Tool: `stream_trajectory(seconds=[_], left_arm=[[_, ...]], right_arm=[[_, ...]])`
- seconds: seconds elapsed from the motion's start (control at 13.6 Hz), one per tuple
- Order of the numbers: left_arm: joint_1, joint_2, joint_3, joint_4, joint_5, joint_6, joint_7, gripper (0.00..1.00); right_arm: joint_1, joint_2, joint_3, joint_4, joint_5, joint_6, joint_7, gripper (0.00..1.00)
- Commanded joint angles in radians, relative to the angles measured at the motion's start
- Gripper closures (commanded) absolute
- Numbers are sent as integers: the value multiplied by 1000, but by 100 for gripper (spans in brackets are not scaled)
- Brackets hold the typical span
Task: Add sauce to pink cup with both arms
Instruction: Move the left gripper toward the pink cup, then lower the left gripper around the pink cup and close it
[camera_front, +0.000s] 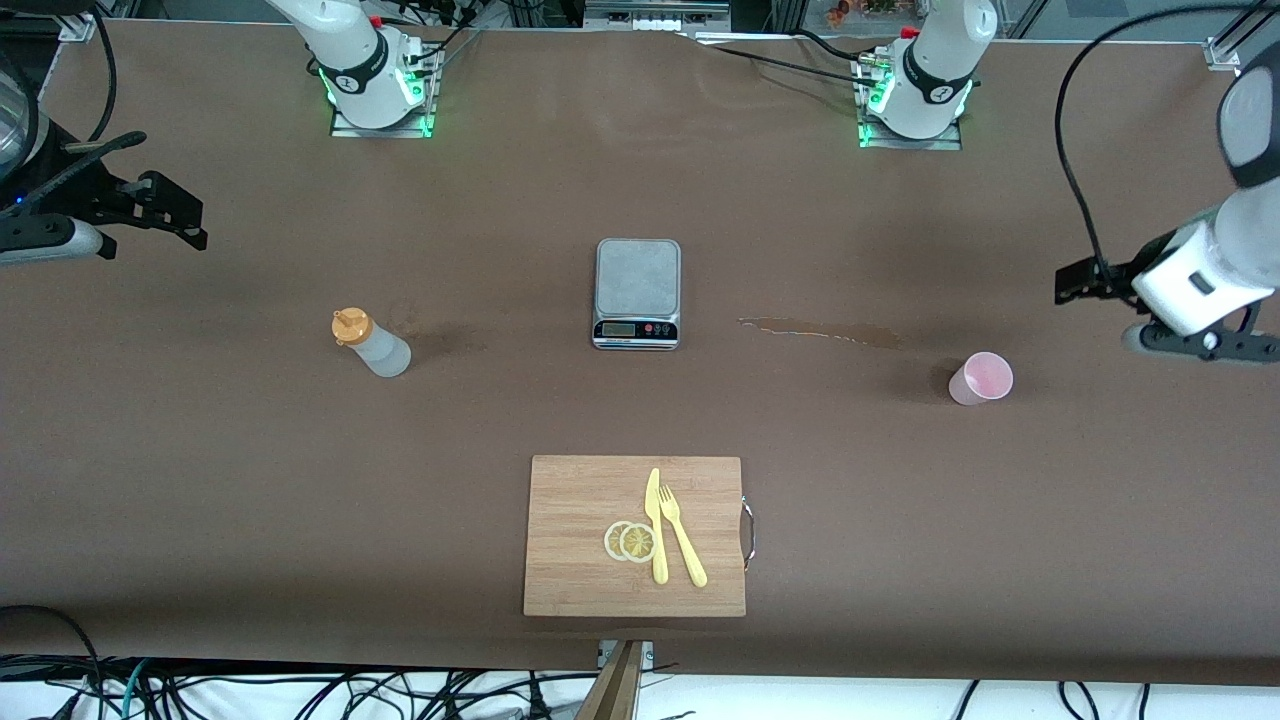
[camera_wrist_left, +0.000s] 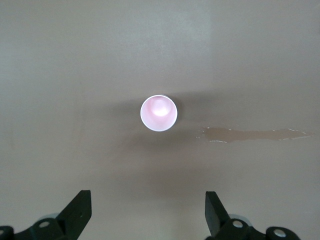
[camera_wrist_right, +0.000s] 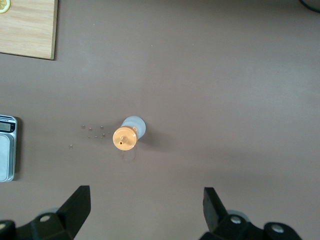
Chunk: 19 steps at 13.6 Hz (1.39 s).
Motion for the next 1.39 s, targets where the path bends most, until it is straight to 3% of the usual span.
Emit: stream_trajectory(seconds=[0.0,0.15,0.44,0.66,0.88,0.95,1.1,1.17,1.32], left_arm=[[30,105,-5,21,17,34,11,0],[42,135,-5,-32,17,131,11,0],[68,129,-5,-233,19,407,22,0],[68,136,-5,-391,105,649,16,0],[73,188,-7,-425,106,734,11,0],[73,196,-7,-425,106,754,11,8],[71,204,-5,-424,109,755,11,75],[71,204,-5,-422,111,755,11,96],[71,204,-7,-422,111,752,11,100]], right_arm=[[-3,0,4,14,14,-14,14,0],[-3,0,4,14,14,-13,14,0],[-3,0,3,14,14,-13,14,0],[-4,1,2,14,14,-13,14,0],[-4,1,2,14,14,-14,14,0],[-4,1,2,14,14,-13,14,0],[-4,1,2,14,14,-13,14,0],[-3,1,1,14,14,-11,14,0],[-4,1,1,14,14,-8,14,0]])
